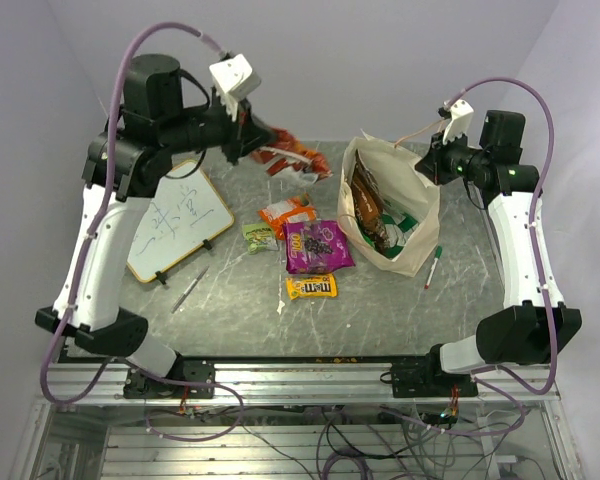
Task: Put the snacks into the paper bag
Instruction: Place the snack in the paper bag.
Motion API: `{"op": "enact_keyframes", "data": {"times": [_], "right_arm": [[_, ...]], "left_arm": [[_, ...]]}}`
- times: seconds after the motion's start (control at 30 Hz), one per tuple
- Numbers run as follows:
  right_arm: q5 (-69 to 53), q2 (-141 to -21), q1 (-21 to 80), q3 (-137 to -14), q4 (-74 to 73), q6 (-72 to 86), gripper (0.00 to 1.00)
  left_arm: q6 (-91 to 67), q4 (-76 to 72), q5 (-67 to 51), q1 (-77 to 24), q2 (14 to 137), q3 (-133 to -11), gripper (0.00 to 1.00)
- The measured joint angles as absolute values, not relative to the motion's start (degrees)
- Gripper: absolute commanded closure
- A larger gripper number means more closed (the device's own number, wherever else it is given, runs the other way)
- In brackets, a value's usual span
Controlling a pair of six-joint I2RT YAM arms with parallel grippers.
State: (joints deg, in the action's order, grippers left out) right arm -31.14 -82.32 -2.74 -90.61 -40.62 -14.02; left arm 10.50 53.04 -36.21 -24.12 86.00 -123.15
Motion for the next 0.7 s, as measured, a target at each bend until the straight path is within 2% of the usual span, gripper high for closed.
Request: {"op": "enact_keyframes", "data": {"times": [0.2, 0.47, 0.7], "right_arm": [[-31.5, -82.3, -2.6, -90.6, -40.6, -13.9, 1.0], [-32.0, -82.3, -2.6, -90.6, -41.0, -13.9, 1.0], [-32.8, -82.4, -2.6, -90.6, -41.5, -13.9, 1.0]], "left_arm": [[3.7, 45.6, -35.7, -31.1, 96.7, -137.4, 0.93], [-0.7, 36.6, -35.0, -37.9, 105.7, -142.0, 0.93], [-3.9, 30.5, -34.9, -42.5, 111.0, -150.8, 0.93]]}}
